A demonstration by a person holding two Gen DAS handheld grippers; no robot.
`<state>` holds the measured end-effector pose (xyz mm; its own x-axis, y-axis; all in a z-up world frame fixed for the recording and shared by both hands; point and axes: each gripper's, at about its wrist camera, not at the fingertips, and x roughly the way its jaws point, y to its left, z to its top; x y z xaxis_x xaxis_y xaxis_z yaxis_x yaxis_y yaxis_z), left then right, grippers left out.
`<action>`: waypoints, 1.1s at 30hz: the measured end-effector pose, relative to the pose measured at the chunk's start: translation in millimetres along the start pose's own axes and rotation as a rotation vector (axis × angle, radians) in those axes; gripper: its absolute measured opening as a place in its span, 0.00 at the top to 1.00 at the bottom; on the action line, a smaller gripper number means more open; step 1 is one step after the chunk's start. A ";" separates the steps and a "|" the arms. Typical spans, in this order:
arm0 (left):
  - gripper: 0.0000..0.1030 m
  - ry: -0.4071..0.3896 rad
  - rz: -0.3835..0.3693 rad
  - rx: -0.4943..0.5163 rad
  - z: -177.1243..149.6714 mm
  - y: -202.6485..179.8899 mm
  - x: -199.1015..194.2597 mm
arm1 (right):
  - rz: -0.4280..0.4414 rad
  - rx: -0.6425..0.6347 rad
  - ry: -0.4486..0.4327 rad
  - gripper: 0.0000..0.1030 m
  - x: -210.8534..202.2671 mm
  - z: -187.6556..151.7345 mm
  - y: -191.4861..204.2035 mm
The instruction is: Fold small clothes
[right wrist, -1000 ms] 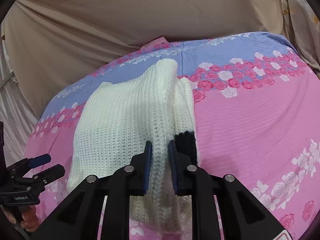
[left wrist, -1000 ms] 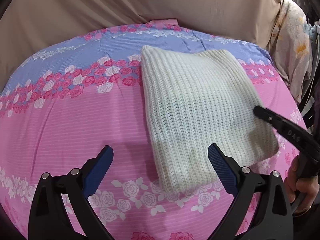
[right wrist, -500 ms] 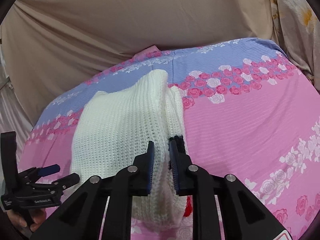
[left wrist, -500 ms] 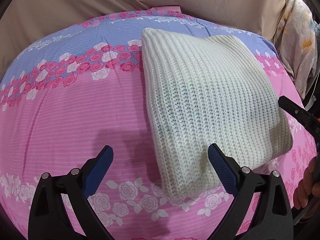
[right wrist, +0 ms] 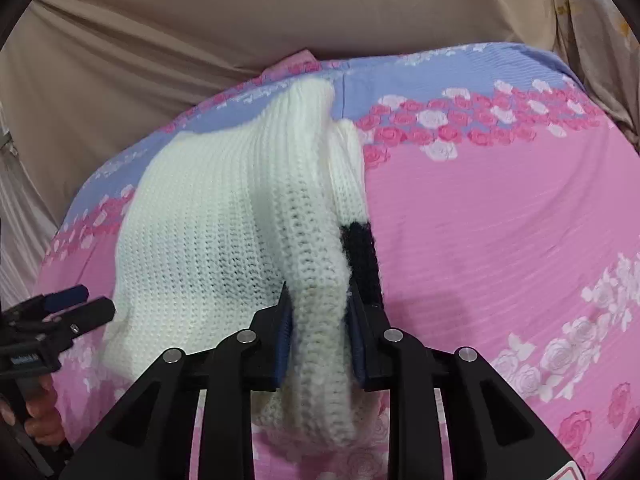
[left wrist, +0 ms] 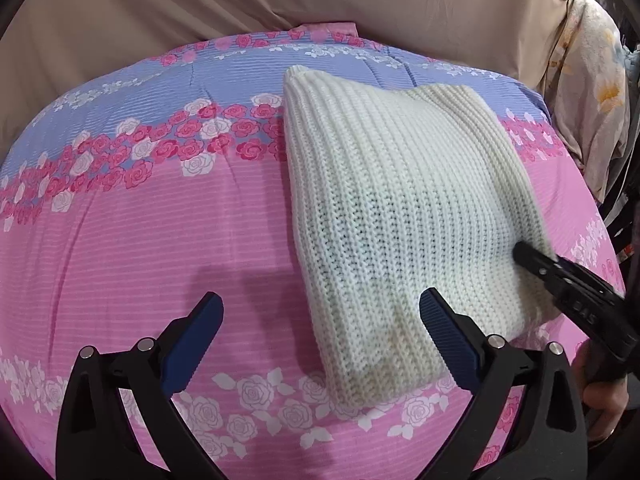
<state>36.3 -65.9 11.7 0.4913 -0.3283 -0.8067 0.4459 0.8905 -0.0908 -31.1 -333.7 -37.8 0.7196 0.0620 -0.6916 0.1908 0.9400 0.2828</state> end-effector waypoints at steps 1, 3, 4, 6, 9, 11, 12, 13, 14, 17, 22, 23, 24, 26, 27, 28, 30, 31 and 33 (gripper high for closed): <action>0.06 0.001 0.000 0.003 0.8 -1.0 0.7 | 0.005 0.003 -0.017 0.73 -5.8 -1.5 1.4; 0.06 -0.002 0.011 0.020 4.2 -5.7 1.8 | 0.013 0.017 -0.055 0.54 -20.7 -0.1 3.0; 0.06 -0.005 0.015 0.027 5.7 -7.6 2.0 | 0.000 0.027 -0.084 0.36 -27.0 1.4 1.6; 0.06 -0.009 0.017 0.039 11.2 -12.3 3.9 | -0.028 0.036 -0.102 0.28 -29.1 5.3 -3.1; 0.05 -0.012 0.014 0.061 20.8 -18.2 10.1 | 0.019 0.072 -0.027 0.28 -9.4 8.6 -15.6; 0.05 -0.004 0.021 0.073 26.4 -21.0 17.2 | 0.084 0.108 0.023 0.28 6.3 7.4 -21.6; 0.05 0.003 0.018 0.077 29.0 -21.9 21.7 | 0.112 0.128 0.047 0.28 14.3 6.3 -23.9; 0.05 0.011 0.014 0.080 30.9 -22.8 25.7 | 0.133 0.139 0.059 0.27 19.4 5.6 -24.4; 0.05 0.018 0.012 0.081 32.6 -23.7 29.3 | 0.146 0.145 0.061 0.25 22.5 5.2 -24.3; 0.05 0.032 -0.006 0.083 36.5 -24.5 38.7 | 0.150 0.128 0.055 0.22 26.5 8.0 -20.6; 0.04 0.048 -0.037 0.068 39.3 -21.5 51.0 | 0.155 0.116 0.042 0.19 33.7 12.8 -16.1; 0.04 0.054 -0.050 0.064 39.9 -20.7 53.6 | 0.160 0.118 0.039 0.18 34.6 13.4 -15.9; 0.04 0.064 -0.076 0.052 40.7 -19.1 57.0 | 0.162 0.119 0.034 0.18 36.0 14.6 -15.4; 0.04 0.082 -0.155 0.026 42.5 -15.4 62.4 | 0.169 0.126 0.032 0.18 38.3 16.6 -15.4; 0.04 0.085 -0.195 0.015 43.7 -12.9 65.2 | 0.173 0.131 0.030 0.19 38.5 17.3 -15.4; 0.10 0.085 -0.233 0.009 44.5 -10.6 66.5 | 0.179 0.135 0.030 0.24 39.3 18.2 -15.4; 0.30 0.080 -0.289 -0.006 46.1 -2.9 62.4 | 0.215 0.151 0.039 0.42 40.5 20.3 -15.4; 0.48 0.070 -0.328 -0.007 47.9 1.4 55.3 | 0.235 0.164 0.041 0.52 38.6 21.4 -15.8; 0.57 0.049 -0.407 0.001 55.8 10.1 36.7 | 0.256 0.165 0.024 0.57 27.0 27.0 -10.1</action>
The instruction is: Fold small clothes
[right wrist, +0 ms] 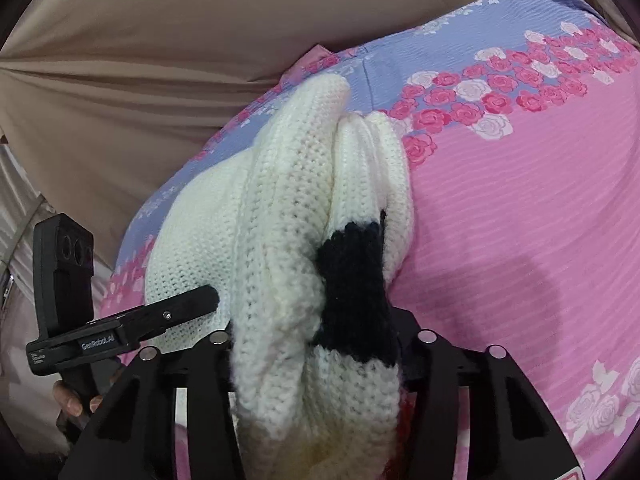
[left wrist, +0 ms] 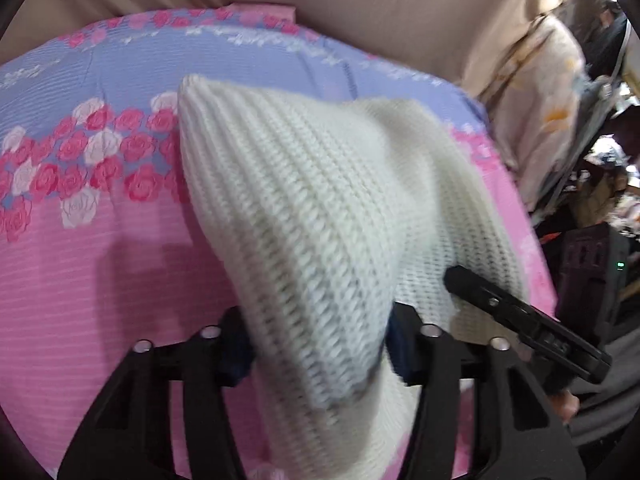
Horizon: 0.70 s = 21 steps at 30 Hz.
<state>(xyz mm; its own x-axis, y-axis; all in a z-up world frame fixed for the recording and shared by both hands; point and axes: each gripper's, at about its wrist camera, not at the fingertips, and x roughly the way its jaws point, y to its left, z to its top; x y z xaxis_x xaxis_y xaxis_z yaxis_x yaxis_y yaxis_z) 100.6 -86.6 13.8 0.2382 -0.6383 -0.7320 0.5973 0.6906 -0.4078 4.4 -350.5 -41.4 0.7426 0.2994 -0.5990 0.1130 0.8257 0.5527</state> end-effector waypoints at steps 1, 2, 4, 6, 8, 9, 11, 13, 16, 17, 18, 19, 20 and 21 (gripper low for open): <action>0.59 -0.021 -0.022 0.018 4.6 -2.0 -12.8 | 0.012 -0.005 -0.017 0.58 -7.0 4.0 8.1; 0.60 -0.041 -0.031 0.033 8.5 -4.3 -23.2 | 0.022 -0.017 -0.033 0.60 -12.4 8.8 16.6; 0.61 -0.101 -0.044 0.074 19.9 -10.0 -54.3 | 0.029 -0.083 -0.087 0.61 -28.9 22.0 46.8; 0.61 -0.184 -0.043 0.115 30.1 -14.3 -94.9 | 0.040 -0.161 -0.146 0.61 -46.7 36.5 82.0; 0.61 -0.261 -0.040 0.159 38.6 -17.1 -136.7 | 0.054 -0.217 -0.199 0.62 -62.1 48.8 111.8; 0.61 -0.299 -0.026 0.187 41.1 -18.0 -153.5 | 0.064 -0.248 -0.237 0.62 -70.4 55.3 131.1; 0.61 -0.382 0.027 0.238 43.4 -15.4 -182.9 | 0.098 -0.276 -0.293 0.62 -78.3 64.2 157.0; 0.59 -0.429 0.083 0.241 49.2 -0.8 -202.0 | 0.135 -0.305 -0.336 0.62 -77.4 69.3 183.5; 0.46 -0.412 0.148 0.180 55.2 45.7 -193.5 | 0.155 -0.279 -0.317 0.57 -38.9 73.0 202.4; 0.41 -0.375 0.170 0.145 53.1 72.8 -176.0 | 0.138 -0.256 -0.299 0.49 -14.5 70.7 199.9; 0.34 -0.333 0.198 0.119 47.8 93.6 -158.8 | 0.120 -0.238 -0.270 0.44 11.4 67.4 193.7; 0.38 -0.279 0.255 0.076 39.5 119.3 -137.9 | 0.088 -0.228 -0.228 0.41 41.5 62.5 184.7; 0.43 -0.227 0.320 0.025 29.0 142.0 -121.2 | 0.027 -0.221 -0.172 0.44 69.3 52.8 174.3; 0.55 -0.175 0.373 -0.025 13.1 162.9 -110.2 | -0.083 -0.208 -0.110 0.51 94.6 41.4 160.9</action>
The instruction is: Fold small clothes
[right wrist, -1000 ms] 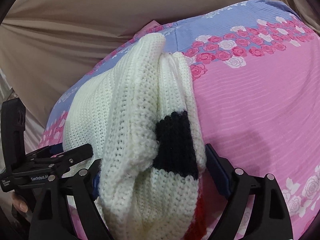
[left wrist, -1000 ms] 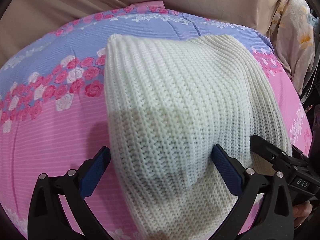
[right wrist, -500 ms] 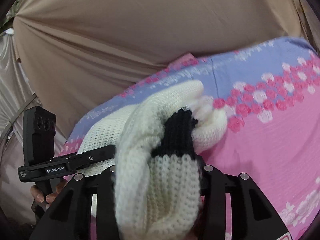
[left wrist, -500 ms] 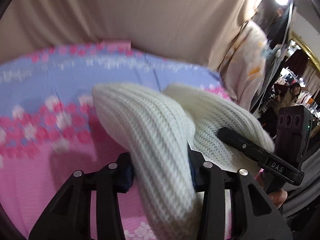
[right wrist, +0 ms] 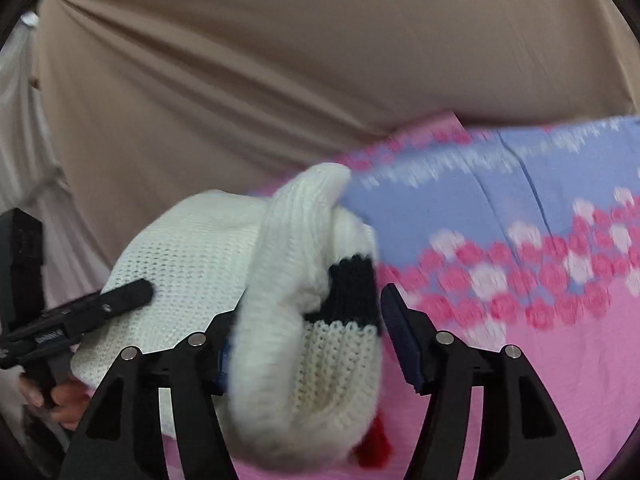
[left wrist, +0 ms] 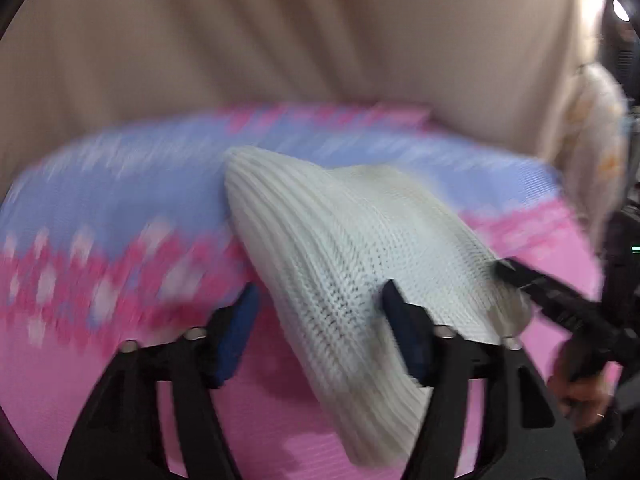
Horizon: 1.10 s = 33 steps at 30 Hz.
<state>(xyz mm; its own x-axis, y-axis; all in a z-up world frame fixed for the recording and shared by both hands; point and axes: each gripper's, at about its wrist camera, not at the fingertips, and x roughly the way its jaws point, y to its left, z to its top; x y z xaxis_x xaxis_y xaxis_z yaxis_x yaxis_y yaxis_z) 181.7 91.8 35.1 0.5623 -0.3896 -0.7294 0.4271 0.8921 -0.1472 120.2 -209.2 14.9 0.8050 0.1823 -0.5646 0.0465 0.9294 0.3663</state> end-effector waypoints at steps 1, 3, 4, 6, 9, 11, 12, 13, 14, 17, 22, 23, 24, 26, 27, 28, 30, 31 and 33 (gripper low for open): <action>0.57 0.021 0.006 -0.021 -13.7 10.7 0.3 | -0.054 0.021 0.035 0.60 9.5 -13.3 -7.9; 0.57 -0.026 0.024 -0.051 -26.4 16.0 -20.1 | 0.036 0.088 -0.023 0.60 -9.3 -30.4 -18.4; 0.56 -0.060 0.055 -0.045 -26.4 12.4 -32.6 | 0.000 0.072 -0.052 0.61 -19.7 -31.2 -15.0; 0.48 -0.117 0.080 -0.034 -21.6 -2.6 -51.4 | -0.040 -0.025 -0.101 0.69 -38.5 -23.1 4.2; 0.30 -0.097 0.043 -0.039 -16.7 -23.9 -43.1 | -0.044 -0.131 -0.103 0.73 -40.1 -12.0 31.3; 0.30 -0.013 0.089 -0.031 -25.7 -35.8 -12.5 | -0.093 -0.172 -0.040 0.74 -16.9 -13.6 37.8; 0.34 0.019 0.127 -0.022 -31.4 -38.7 0.1 | -0.135 -0.161 0.044 0.74 5.4 -21.3 30.3; 0.38 0.067 0.167 -0.008 -40.6 -38.4 16.0 | -0.139 -0.126 0.127 0.73 23.5 -30.5 20.1; 0.37 0.097 0.160 -0.019 -49.8 -33.6 23.8 | -0.116 -0.089 0.164 0.73 30.7 -42.7 11.0; 0.37 0.101 0.055 -0.104 -59.9 -7.5 12.4 | -0.088 -0.147 0.137 0.68 13.2 -50.4 19.3; 0.14 0.090 -0.108 -0.220 -50.1 17.7 21.5 | 0.006 -0.023 0.071 0.35 10.1 -28.2 -5.7; 0.20 0.112 -0.147 -0.234 -48.7 21.9 33.1 | 0.019 -0.009 0.114 0.38 24.6 -26.8 -11.2; 0.38 0.093 -0.143 -0.223 -45.8 21.9 34.2 | 0.034 0.003 0.168 0.46 36.5 -29.2 -9.8; 0.66 0.098 -0.207 -0.192 -38.8 21.6 29.7 | 0.093 0.058 0.195 0.68 40.7 -33.5 -11.1; 0.71 0.080 -0.221 -0.184 -34.8 23.6 20.6 | 0.105 0.044 0.191 0.72 33.2 -33.0 -4.3; 0.72 0.060 -0.216 -0.163 -32.1 24.1 12.4 | 0.120 0.029 0.163 0.77 19.7 -32.1 3.2; 0.71 0.051 -0.164 -0.127 -29.9 24.0 7.4 | 0.151 0.003 0.116 0.81 -3.4 -34.1 15.0; 0.69 0.070 -0.147 -0.117 -32.6 23.5 12.5 | 0.140 -0.004 0.110 0.80 -5.8 -39.0 17.1; 0.62 0.103 -0.083 -0.090 -46.2 18.8 27.3 | 0.042 -0.063 0.163 0.75 13.8 -55.5 17.9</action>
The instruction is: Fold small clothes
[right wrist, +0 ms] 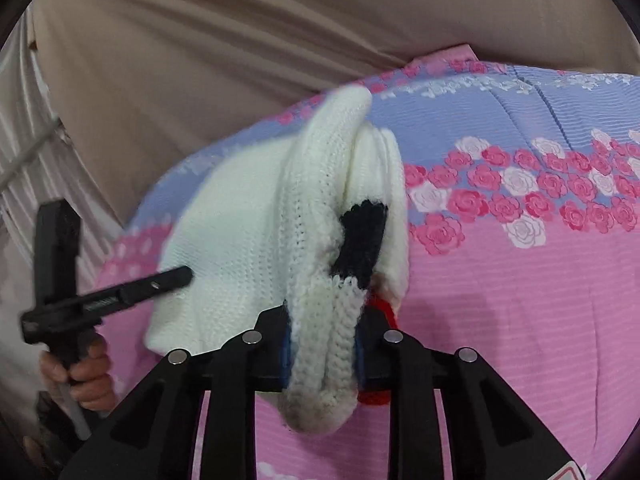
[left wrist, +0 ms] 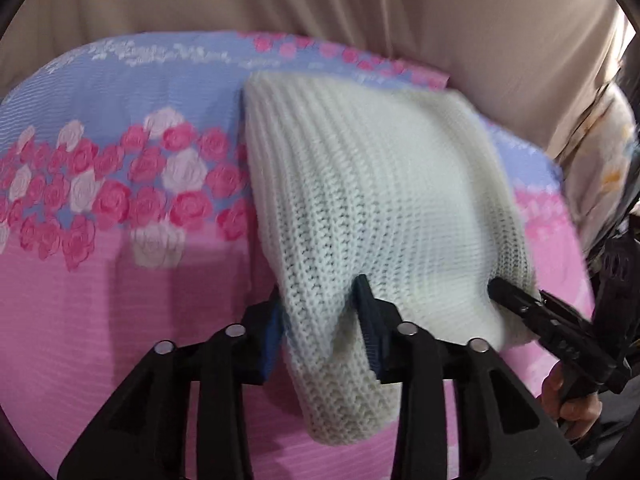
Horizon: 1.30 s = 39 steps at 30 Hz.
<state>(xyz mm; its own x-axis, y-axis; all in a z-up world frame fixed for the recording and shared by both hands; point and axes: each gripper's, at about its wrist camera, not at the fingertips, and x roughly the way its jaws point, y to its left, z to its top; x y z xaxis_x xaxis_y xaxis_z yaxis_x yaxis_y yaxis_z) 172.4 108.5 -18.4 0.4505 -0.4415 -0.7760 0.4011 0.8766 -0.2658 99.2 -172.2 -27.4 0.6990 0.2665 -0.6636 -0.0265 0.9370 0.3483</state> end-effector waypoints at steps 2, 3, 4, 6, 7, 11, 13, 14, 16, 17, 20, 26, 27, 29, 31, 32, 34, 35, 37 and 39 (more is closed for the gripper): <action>0.61 -0.038 0.039 0.003 -10.4 -6.7 -5.6 | -0.027 0.017 -0.002 0.72 8.8 -12.3 -6.5; 0.57 -0.057 0.076 0.012 -15.7 -13.4 -13.6 | -0.020 0.038 -0.003 0.71 1.4 -12.2 -8.1; 0.48 -0.083 0.128 0.019 -21.7 -21.2 -22.2 | -0.031 0.031 -0.019 0.69 -9.3 -12.8 -5.7; 0.23 -0.160 0.218 0.024 -35.8 -36.3 -37.1 | -0.137 -0.043 -0.108 0.59 -37.5 -17.5 6.8; 0.10 -0.187 0.260 0.023 -41.1 -43.4 -39.5 | -0.201 -0.078 -0.141 0.48 -48.5 -21.6 13.3; 0.08 -0.255 0.381 0.010 -69.4 -71.7 -33.3 | -0.306 -0.101 -0.205 0.34 -64.7 -43.7 23.5; 0.08 -0.254 0.426 -0.003 -79.8 -76.5 -23.3 | -0.362 -0.094 -0.214 0.32 -60.6 -53.9 20.3; 0.08 -0.254 0.440 0.002 -85.1 -77.4 -19.6 | -0.381 -0.089 -0.193 0.32 -56.2 -61.1 18.5; 0.08 -0.209 0.458 0.019 -88.8 -79.7 -16.1 | -0.382 -0.071 -0.159 0.32 -51.0 -71.4 12.0; 0.08 -0.215 0.461 0.017 -89.3 -78.8 -17.5 | -0.382 -0.063 -0.139 0.32 -48.3 -76.8 10.0; 0.07 -0.227 0.479 -0.016 -93.1 -71.7 -22.6 | -0.386 -0.043 -0.147 0.25 -54.0 -81.3 7.1; 0.06 -0.240 0.494 -0.049 -98.3 -66.9 -27.6 | -0.420 -0.071 -0.128 0.23 -48.2 -84.2 12.5; 0.06 -0.245 0.500 -0.044 -99.1 -69.2 -28.4 | -0.424 -0.075 -0.133 0.23 -48.9 -84.6 13.3; 0.06 -0.250 0.506 -0.031 -99.3 -72.5 -28.5 | -0.426 -0.077 -0.150 0.21 -51.6 -85.7 14.2; 0.06 -0.256 0.513 -0.018 -99.7 -75.3 -28.8 | -0.433 -0.077 -0.158 0.21 -53.0 -86.3 15.1; 0.06 -0.258 0.514 -0.013 -99.8 -76.4 -29.0 | -0.436 -0.078 -0.161 0.20 -53.4 -86.7 16.0; 0.06 -0.261 0.518 -0.007 -99.9 -77.3 -29.3 | -0.443 -0.086 -0.162 0.19 -52.9 -86.9 18.1; 0.06 -0.262 0.517 -0.005 -99.9 -77.4 -29.3 | -0.445 -0.092 -0.160 0.19 -52.3 -87.0 19.4; 0.06 -0.260 0.517 -0.005 -99.9 -77.2 -29.3 | -0.450 -0.100 -0.157 0.18 -51.8 -86.8 20.2; 0.06 -0.260 0.519 -0.006 -99.7 -77.3 -29.5 | -0.452 -0.104 -0.157 0.18 -51.8 -86.9 20.2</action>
<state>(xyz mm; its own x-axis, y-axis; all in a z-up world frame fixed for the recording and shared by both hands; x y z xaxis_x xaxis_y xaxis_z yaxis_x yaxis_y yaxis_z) 48.5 72.9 -32.0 0.7683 0.0146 -0.6399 0.0710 0.9916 0.1078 0.4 -147.5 -43.5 0.7560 -0.2020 -0.6226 0.2387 0.9708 -0.0252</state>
